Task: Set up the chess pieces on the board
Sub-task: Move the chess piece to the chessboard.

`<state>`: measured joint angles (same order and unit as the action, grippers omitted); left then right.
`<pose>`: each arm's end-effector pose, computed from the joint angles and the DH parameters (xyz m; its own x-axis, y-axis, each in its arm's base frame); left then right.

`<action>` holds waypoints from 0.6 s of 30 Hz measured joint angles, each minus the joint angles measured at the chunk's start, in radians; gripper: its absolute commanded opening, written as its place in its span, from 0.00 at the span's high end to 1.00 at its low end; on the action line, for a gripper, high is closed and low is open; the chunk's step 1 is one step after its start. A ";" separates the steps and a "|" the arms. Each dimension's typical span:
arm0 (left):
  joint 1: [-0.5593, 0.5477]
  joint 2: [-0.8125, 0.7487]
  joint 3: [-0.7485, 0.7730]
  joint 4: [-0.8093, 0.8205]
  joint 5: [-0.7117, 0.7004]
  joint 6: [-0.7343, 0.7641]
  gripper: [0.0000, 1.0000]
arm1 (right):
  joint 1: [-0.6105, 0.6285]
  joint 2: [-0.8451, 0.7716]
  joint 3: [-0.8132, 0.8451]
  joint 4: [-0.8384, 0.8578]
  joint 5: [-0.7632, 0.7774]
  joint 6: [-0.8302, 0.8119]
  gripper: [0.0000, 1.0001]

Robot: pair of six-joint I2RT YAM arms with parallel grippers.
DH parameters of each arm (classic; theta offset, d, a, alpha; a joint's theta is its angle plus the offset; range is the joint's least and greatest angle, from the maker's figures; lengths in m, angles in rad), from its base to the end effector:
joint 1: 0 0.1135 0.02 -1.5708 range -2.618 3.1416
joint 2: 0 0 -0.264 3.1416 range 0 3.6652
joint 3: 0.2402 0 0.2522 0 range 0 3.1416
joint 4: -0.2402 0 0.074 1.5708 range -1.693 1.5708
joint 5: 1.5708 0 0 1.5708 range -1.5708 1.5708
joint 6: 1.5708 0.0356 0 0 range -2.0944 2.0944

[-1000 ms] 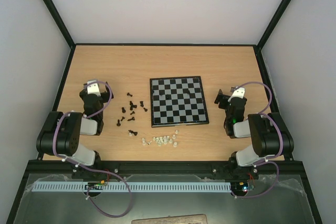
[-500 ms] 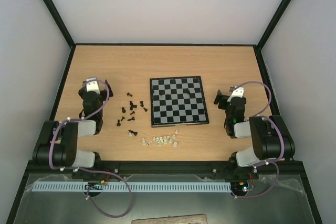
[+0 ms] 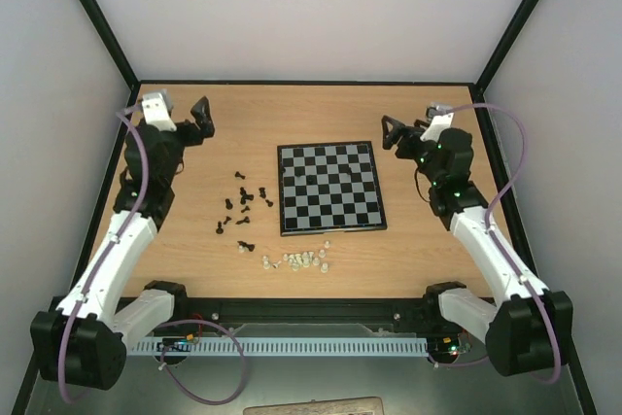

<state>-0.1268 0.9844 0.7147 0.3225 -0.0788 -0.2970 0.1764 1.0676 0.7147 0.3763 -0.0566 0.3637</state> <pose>0.2338 -0.0270 0.3317 0.0360 -0.2987 -0.9537 0.0613 0.9532 -0.2962 0.2485 0.0463 0.3190 -0.0606 0.3500 -0.9348 -0.2240 0.9079 0.3544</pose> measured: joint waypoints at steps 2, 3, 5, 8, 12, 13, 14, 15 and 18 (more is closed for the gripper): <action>-0.005 0.006 0.114 -0.115 0.059 -0.027 0.01 | 0.003 -0.015 0.043 -0.034 -0.071 0.018 0.01; -0.007 0.013 0.162 -0.161 0.085 -0.034 0.01 | 0.011 -0.018 0.075 -0.080 -0.084 0.047 0.01; -0.010 0.027 0.220 -0.210 0.127 -0.047 0.00 | 0.012 0.011 0.132 -0.167 -0.082 0.086 0.01; -0.012 0.021 0.163 -0.215 0.185 -0.083 0.01 | 0.007 0.172 0.285 -0.330 -0.091 0.112 0.01; -0.012 0.048 -0.003 -0.159 0.332 -0.176 0.00 | 0.047 0.444 0.507 -0.526 -0.034 0.100 0.02; -0.012 0.068 -0.023 -0.157 0.360 -0.196 0.00 | 0.069 0.495 0.544 -0.560 -0.008 0.092 0.10; -0.012 0.098 -0.034 -0.158 0.395 -0.218 0.00 | 0.096 0.542 0.580 -0.601 0.031 0.089 0.18; -0.013 0.124 -0.034 -0.158 0.416 -0.229 0.00 | 0.124 0.581 0.607 -0.637 0.065 0.078 0.23; -0.030 0.165 -0.031 -0.180 0.436 -0.245 0.00 | 0.187 0.676 0.677 -0.737 0.129 0.061 0.39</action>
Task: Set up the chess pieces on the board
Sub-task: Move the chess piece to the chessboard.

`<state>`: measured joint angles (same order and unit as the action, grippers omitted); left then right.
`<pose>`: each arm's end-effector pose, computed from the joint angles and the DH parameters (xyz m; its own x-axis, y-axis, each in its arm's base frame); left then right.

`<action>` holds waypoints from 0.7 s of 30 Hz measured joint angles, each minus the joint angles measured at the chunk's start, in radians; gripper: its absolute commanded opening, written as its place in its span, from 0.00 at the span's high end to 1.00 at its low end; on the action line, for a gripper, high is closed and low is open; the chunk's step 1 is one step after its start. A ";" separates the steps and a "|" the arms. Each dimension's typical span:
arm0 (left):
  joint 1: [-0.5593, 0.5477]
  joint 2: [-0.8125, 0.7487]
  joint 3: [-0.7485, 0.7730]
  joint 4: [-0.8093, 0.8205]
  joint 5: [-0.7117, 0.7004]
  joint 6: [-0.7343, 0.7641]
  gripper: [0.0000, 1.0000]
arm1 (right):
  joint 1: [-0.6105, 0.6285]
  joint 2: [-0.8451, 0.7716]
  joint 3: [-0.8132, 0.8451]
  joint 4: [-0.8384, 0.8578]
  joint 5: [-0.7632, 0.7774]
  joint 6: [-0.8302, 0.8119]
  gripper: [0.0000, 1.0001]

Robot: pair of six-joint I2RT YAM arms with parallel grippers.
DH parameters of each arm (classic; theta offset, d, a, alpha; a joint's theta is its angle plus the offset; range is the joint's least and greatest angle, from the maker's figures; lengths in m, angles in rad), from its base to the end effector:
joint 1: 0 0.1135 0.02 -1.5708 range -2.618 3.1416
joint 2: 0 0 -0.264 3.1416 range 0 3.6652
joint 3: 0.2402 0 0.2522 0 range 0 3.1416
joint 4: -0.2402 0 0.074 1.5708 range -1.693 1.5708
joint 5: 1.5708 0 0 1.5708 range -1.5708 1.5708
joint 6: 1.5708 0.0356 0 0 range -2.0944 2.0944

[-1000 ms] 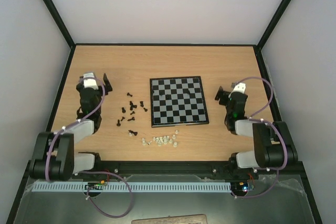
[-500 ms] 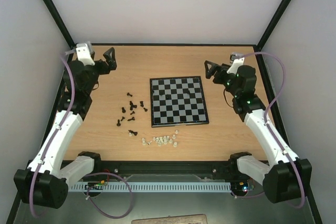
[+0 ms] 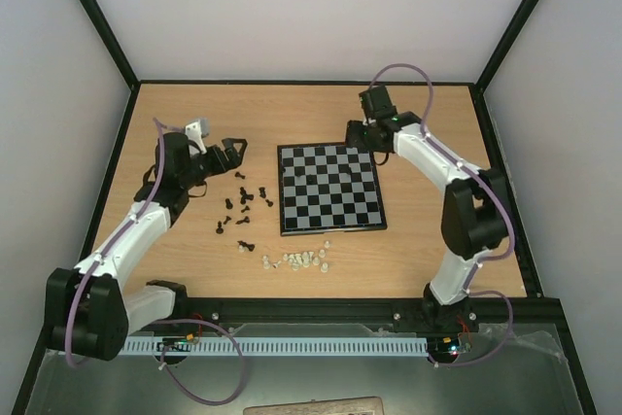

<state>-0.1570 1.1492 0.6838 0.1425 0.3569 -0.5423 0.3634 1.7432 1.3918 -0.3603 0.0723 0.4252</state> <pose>0.2545 -0.0529 0.2640 -0.5130 -0.4084 -0.7550 0.2440 0.7739 -0.5844 0.3737 0.1394 0.2741 -0.6813 0.1811 -0.7093 -0.0245 0.9627 0.2694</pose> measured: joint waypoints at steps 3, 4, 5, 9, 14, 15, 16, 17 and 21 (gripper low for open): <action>-0.037 -0.022 0.000 -0.018 -0.024 -0.011 0.01 | 0.023 0.073 0.036 -0.049 0.024 -0.008 0.42; -0.057 -0.032 0.001 -0.026 -0.029 -0.014 0.01 | 0.027 0.092 0.037 -0.058 0.032 -0.008 0.46; -0.068 -0.037 0.002 -0.032 -0.033 -0.015 0.01 | 0.035 0.107 0.037 -0.068 0.041 -0.010 0.47; -0.084 -0.029 0.002 -0.077 -0.058 -0.027 0.01 | 0.075 0.150 0.032 -0.098 0.079 -0.010 0.59; -0.084 0.023 -0.011 -0.086 -0.083 -0.049 0.00 | 0.132 0.171 0.032 -0.109 0.084 -0.014 0.73; -0.084 0.025 -0.021 -0.086 -0.087 -0.050 0.01 | 0.136 0.174 0.031 -0.109 0.082 -0.013 0.74; -0.084 0.025 -0.031 -0.086 -0.089 -0.051 0.01 | 0.136 0.177 0.031 -0.109 0.081 -0.014 0.75; -0.085 0.025 -0.038 -0.087 -0.092 -0.051 0.00 | 0.135 0.181 0.031 -0.109 0.081 -0.014 0.75; -0.088 0.026 -0.047 -0.085 -0.101 -0.053 0.00 | 0.134 0.198 0.026 -0.114 0.087 -0.015 0.75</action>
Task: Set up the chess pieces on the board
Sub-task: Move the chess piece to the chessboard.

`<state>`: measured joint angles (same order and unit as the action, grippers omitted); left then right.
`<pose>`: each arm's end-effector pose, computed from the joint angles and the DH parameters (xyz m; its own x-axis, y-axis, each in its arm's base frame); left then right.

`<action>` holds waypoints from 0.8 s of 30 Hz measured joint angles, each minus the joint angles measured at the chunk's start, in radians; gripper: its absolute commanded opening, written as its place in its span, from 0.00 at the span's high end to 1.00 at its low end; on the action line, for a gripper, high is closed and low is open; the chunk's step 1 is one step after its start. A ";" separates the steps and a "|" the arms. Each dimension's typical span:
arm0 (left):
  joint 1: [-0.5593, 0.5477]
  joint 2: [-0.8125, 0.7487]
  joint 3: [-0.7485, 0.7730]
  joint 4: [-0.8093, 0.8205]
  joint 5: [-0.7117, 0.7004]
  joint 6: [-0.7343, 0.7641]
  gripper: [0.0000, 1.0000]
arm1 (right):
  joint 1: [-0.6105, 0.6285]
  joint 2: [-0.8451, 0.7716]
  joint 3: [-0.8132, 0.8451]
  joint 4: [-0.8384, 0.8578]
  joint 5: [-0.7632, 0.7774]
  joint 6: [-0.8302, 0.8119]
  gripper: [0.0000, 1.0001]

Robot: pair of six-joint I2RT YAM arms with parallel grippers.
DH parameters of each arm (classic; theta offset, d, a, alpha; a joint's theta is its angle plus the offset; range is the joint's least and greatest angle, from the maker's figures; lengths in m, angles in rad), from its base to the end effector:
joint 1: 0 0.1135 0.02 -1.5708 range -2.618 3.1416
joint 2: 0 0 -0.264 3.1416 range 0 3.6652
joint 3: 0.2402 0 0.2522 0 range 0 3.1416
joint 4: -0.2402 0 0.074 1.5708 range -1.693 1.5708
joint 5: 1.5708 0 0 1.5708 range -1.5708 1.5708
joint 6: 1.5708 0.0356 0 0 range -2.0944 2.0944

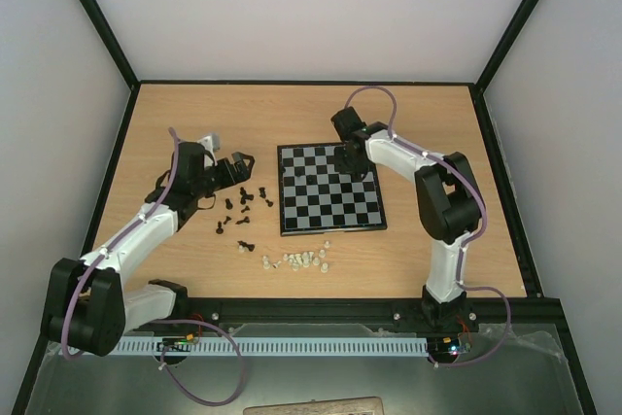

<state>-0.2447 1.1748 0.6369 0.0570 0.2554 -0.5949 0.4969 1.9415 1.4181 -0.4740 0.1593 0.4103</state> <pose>0.2456 -0.0706 0.2329 -0.6248 -0.4029 -0.6688 0.1226 0.7953 -0.5936 0.3693 0.1938 0.1974 -0.8347 -0.0046 -0.5506 -0.0677 0.9933 0.0942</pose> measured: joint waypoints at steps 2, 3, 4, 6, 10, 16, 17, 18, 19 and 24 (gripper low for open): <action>-0.004 0.000 -0.001 0.003 -0.002 -0.001 0.01 | 0.000 0.006 -0.003 -0.007 0.008 0.000 0.76; -0.008 0.000 -0.005 0.008 -0.002 -0.005 0.01 | 0.000 0.009 -0.003 -0.010 0.011 0.000 0.78; -0.010 0.000 -0.011 0.014 -0.002 -0.009 0.01 | 0.000 0.011 -0.003 -0.013 0.013 0.000 0.80; -0.022 0.001 -0.026 0.023 -0.005 -0.017 0.01 | 0.000 0.013 -0.003 -0.020 0.015 -0.002 0.85; -0.053 0.019 -0.033 0.026 -0.014 -0.024 0.00 | 0.000 0.019 -0.003 -0.024 0.019 -0.002 0.92; -0.060 0.023 -0.032 0.025 -0.040 -0.026 0.01 | 0.000 0.021 -0.003 -0.025 0.051 0.002 0.97; -0.061 0.022 -0.032 0.025 -0.048 -0.025 0.01 | 0.000 0.022 -0.003 -0.026 0.061 0.001 0.97; -0.062 0.021 -0.032 0.024 -0.055 -0.025 0.00 | 0.000 0.023 -0.002 -0.027 0.073 0.002 0.97; -0.065 0.018 -0.032 0.021 -0.067 -0.025 0.00 | -0.001 0.026 0.003 -0.029 0.085 0.003 0.97; -0.083 -0.008 -0.032 0.002 -0.118 -0.026 0.00 | -0.032 0.069 0.065 -0.046 0.106 0.009 0.98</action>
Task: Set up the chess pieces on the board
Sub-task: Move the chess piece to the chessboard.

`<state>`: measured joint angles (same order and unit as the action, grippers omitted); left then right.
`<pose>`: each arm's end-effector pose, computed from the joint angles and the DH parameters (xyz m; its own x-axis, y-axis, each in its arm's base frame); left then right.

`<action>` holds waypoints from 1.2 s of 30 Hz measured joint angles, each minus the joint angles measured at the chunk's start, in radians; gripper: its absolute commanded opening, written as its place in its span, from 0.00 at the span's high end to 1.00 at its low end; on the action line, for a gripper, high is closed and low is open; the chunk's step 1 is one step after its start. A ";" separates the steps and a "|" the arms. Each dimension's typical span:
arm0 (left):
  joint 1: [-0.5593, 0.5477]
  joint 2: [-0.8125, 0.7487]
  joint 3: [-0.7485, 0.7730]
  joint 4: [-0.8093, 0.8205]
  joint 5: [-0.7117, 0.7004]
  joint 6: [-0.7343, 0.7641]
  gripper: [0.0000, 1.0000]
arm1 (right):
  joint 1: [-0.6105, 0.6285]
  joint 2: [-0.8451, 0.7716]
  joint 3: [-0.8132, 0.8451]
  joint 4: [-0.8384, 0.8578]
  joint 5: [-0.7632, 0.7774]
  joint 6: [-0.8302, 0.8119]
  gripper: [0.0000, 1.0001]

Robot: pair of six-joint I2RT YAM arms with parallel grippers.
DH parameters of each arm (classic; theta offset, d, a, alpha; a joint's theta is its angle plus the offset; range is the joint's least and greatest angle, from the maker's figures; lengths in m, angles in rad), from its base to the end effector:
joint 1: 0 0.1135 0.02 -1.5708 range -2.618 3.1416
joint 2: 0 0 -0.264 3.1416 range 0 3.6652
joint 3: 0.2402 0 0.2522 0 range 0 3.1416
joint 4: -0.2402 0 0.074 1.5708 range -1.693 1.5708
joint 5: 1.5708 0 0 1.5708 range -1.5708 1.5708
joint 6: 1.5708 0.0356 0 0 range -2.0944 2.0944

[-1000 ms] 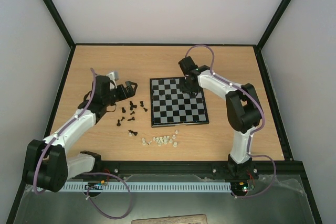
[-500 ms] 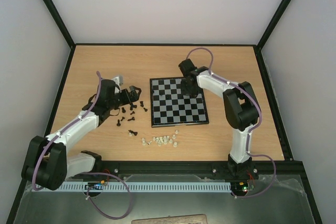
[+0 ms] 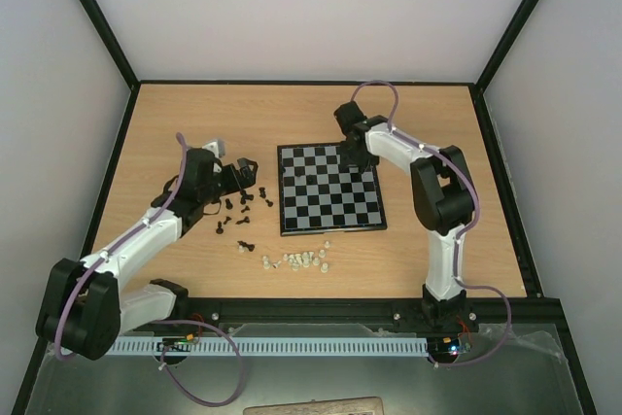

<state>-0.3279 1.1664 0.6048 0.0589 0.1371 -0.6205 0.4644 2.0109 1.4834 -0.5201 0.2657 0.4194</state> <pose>0.2362 -0.0855 0.2239 -0.6225 -0.3966 -0.6747 0.0866 0.8219 -0.5631 0.3873 0.1835 0.1870 -0.8356 0.0209 -0.5490 0.0278 0.9996 -0.0043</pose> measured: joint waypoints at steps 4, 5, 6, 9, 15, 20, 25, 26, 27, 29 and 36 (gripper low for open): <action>-0.010 -0.009 0.008 -0.016 -0.021 0.008 0.01 | -0.039 0.040 0.055 -0.003 0.006 0.000 0.98; -0.010 -0.009 0.013 -0.023 -0.024 0.009 0.01 | -0.049 0.043 0.061 -0.005 0.005 0.000 0.98; -0.010 -0.009 0.015 -0.024 -0.026 0.010 0.01 | -0.057 0.044 0.064 -0.005 0.005 0.000 0.98; -0.017 -0.008 0.018 -0.024 -0.027 0.011 0.00 | -0.079 0.044 0.067 -0.010 0.002 0.000 0.98; -0.031 0.004 0.018 -0.025 -0.033 0.011 0.01 | -0.092 0.045 0.068 -0.018 -0.015 0.000 0.98; -0.038 0.005 0.018 -0.026 -0.035 0.011 0.01 | -0.092 0.045 0.068 -0.018 -0.034 -0.001 0.98; -0.039 0.006 0.018 -0.026 -0.040 0.011 0.01 | -0.092 0.045 0.068 -0.018 -0.038 -0.002 0.88; -0.039 0.006 0.018 -0.026 -0.041 0.011 0.01 | -0.092 0.045 0.068 -0.018 -0.038 -0.003 0.83; -0.039 0.007 0.018 -0.026 -0.042 0.011 0.00 | -0.092 0.045 0.068 -0.018 -0.039 -0.003 0.80; -0.039 0.009 0.019 -0.027 -0.045 0.011 0.00 | -0.092 0.045 0.068 -0.019 -0.039 -0.004 0.73; -0.034 0.067 0.073 -0.037 -0.051 0.003 0.00 | -0.091 0.044 0.097 -0.037 -0.042 -0.008 0.70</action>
<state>-0.3614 1.2335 0.6777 0.0216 0.0860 -0.6170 0.3733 2.0552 1.5803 -0.5575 0.2241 0.4110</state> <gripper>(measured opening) 0.995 0.289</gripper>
